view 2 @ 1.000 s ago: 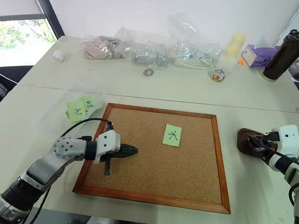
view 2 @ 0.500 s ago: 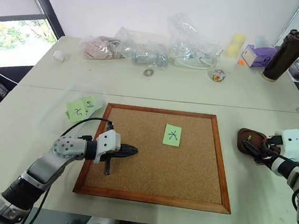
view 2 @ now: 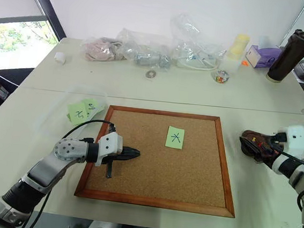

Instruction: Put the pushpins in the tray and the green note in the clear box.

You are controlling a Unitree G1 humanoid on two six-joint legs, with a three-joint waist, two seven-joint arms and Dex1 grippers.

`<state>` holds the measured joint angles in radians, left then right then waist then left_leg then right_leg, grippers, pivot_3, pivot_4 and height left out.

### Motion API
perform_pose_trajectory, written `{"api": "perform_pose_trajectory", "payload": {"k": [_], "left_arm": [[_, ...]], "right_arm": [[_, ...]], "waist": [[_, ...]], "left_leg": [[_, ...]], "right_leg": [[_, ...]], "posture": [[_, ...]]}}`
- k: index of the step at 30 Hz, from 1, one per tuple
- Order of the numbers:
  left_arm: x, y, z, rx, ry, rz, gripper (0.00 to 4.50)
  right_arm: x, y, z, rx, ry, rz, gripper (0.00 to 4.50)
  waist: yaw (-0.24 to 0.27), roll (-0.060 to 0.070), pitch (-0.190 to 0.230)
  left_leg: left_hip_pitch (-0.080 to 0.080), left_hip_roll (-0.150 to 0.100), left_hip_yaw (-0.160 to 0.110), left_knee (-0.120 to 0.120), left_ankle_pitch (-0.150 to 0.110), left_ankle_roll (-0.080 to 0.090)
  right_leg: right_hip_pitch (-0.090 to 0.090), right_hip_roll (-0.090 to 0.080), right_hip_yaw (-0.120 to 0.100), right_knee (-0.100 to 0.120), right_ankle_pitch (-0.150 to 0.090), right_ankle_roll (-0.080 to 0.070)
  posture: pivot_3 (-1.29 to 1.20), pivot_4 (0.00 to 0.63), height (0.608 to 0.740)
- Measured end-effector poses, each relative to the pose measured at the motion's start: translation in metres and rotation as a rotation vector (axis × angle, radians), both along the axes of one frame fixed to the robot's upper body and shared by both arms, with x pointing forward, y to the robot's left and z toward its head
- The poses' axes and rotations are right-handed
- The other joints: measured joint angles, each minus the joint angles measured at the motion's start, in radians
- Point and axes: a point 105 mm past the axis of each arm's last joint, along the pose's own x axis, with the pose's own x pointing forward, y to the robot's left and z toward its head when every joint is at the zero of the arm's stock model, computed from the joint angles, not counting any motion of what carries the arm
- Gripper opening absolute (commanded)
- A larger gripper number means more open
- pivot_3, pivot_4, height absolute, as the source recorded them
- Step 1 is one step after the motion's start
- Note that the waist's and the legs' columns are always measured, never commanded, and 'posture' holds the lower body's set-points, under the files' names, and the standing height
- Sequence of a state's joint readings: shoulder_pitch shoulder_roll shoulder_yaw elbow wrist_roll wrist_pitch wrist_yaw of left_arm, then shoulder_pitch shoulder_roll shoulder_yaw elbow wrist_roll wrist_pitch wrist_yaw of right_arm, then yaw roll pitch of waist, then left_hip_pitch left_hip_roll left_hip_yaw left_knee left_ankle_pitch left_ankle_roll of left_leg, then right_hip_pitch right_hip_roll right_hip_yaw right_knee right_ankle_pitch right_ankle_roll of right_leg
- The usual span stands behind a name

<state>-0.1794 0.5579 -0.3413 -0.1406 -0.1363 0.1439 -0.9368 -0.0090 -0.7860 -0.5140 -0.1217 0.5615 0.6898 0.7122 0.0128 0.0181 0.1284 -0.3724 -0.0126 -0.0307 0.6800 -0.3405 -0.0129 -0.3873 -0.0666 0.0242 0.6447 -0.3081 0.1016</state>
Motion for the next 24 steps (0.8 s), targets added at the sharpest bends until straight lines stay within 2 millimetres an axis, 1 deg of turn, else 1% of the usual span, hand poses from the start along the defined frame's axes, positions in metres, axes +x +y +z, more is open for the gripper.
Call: {"api": "perform_pose_trajectory", "payload": {"k": [2,3,4,5,6,7,8,10,11,12,14,18,22,24], "left_arm": [[0.0,0.001,0.0,0.004,0.0,-0.002,0.0],[0.0,0.0,0.0,0.003,0.0,-0.002,0.0],[0.0,0.0,0.0,0.001,0.0,-0.004,0.0],[0.0,-0.001,0.0,0.0,0.0,-0.006,0.0],[0.0,-0.001,0.0,0.0,-0.001,-0.008,0.0],[0.0,-0.001,0.001,0.0,-0.001,-0.009,0.0],[0.0,-0.001,0.001,0.0,-0.002,-0.011,0.0],[0.0,-0.001,0.001,0.0,-0.004,-0.012,0.0],[0.0,-0.001,0.001,0.001,-0.005,-0.013,0.0],[0.0,-0.001,0.001,0.002,-0.005,-0.014,0.0],[0.0,-0.001,0.001,0.003,-0.005,-0.014,0.0],[0.0,-0.001,0.001,0.003,-0.005,-0.012,0.0],[0.001,-0.001,0.001,0.006,-0.007,-0.012,0.0],[0.001,-0.001,0.0,0.005,-0.005,-0.01,0.0]], "right_arm": [[0.0,0.037,0.012,0.004,-0.02,0.15,4.48],[0.0,0.057,0.015,0.001,-0.02,0.226,4.48],[-0.001,0.071,0.015,-0.003,-0.018,0.282,4.48],[-0.002,0.086,0.012,-0.016,-0.007,0.338,4.48],[-0.003,0.097,0.007,-0.038,0.008,0.377,4.48],[-0.004,0.103,0.002,-0.048,0.022,0.401,4.48],[-0.006,0.113,-0.007,-0.077,0.041,0.442,4.48],[-0.01,0.125,-0.023,-0.128,0.073,0.505,4.48],[-0.013,0.131,-0.031,-0.157,0.087,0.539,4.48],[-0.013,0.132,-0.035,-0.179,0.091,0.557,4.48],[-0.013,0.131,-0.041,-0.247,0.095,0.59,4.48],[-0.006,0.125,-0.05,-0.369,0.086,0.629,4.48],[0.004,0.128,-0.047,-0.476,0.005,0.688,4.48],[0.009,0.129,-0.046,-0.487,-0.02,0.689,4.48]], "waist": [[-0.002,0.0,0.0],[-0.001,0.0,0.0],[0.001,0.0,0.0],[0.002,-0.001,0.0],[0.002,-0.001,-0.001],[0.002,-0.002,-0.002],[0.002,-0.003,-0.002],[0.002,-0.004,-0.002],[0.002,-0.004,-0.002],[0.001,-0.004,-0.002],[0.001,-0.004,-0.002],[0.0,-0.004,-0.002],[0.0,-0.005,-0.003],[0.0,-0.006,-0.003]], "left_leg": [[0.0,0.0,0.0,0.0,0.0,0.0],[0.0,0.0,0.0,0.0,0.0,0.0],[0.0,0.0,0.0,0.0,0.0,0.0],[0.0,0.0,0.0,0.0,0.0,0.0],[0.0,0.0,-0.001,0.0,0.0,0.0],[0.0,0.0,-0.001,0.0,0.0,0.0],[-0.001,0.0,-0.001,0.0,0.0,0.0],[-0.001,0.0,-0.001,0.0,0.0,0.0],[-0.001,0.0,-0.001,0.0,0.0,0.0],[-0.001,0.0,-0.001,0.0,0.0,0.0],[-0.001,0.0,-0.001,0.0,0.0,0.0],[-0.001,0.0,-0.001,0.0,0.0,0.0],[0.001,0.0,-0.001,0.0,0.0,0.0],[0.001,0.0,-0.001,0.0,0.0,0.0]], "right_leg": [[0.0,0.0,0.0,0.0,0.0,0.0],[0.0,0.0,0.0,0.0,0.0,0.0],[0.0,0.0,0.0,0.0,0.0,0.0],[0.0,0.0,0.0,0.0,0.0,0.0],[0.0,0.0,0.0,-0.001,0.0,0.0],[0.0,0.0,0.0,-0.001,0.0,0.0],[0.0,0.0,0.0,-0.002,0.0,0.0],[0.0,0.0,0.0,-0.003,0.0,0.0],[0.0,0.0,0.0,-0.003,0.0,0.0],[0.0,0.0,0.0,-0.003,0.0,0.0],[0.0,0.0,0.0,-0.003,0.0,0.0],[0.0,0.0,0.0,-0.003,0.0,0.0],[0.002,0.0,-0.001,-0.004,0.0,0.0],[0.004,0.0,-0.001,-0.005,0.0,0.0]], "posture": [[0.0,0.15,0.74],[0.0,0.15,0.74],[0.0,0.15,0.74],[0.0,0.15,0.74],[0.0,0.15,0.74],[0.0,0.15,0.74],[0.0,0.15,0.74],[0.0,0.15,0.74],[0.0,0.15,0.74],[0.0,0.15,0.74],[0.0,0.15,0.74],[0.0,0.15,0.74],[0.0,0.15,0.74],[0.0,0.15,0.74]]}}
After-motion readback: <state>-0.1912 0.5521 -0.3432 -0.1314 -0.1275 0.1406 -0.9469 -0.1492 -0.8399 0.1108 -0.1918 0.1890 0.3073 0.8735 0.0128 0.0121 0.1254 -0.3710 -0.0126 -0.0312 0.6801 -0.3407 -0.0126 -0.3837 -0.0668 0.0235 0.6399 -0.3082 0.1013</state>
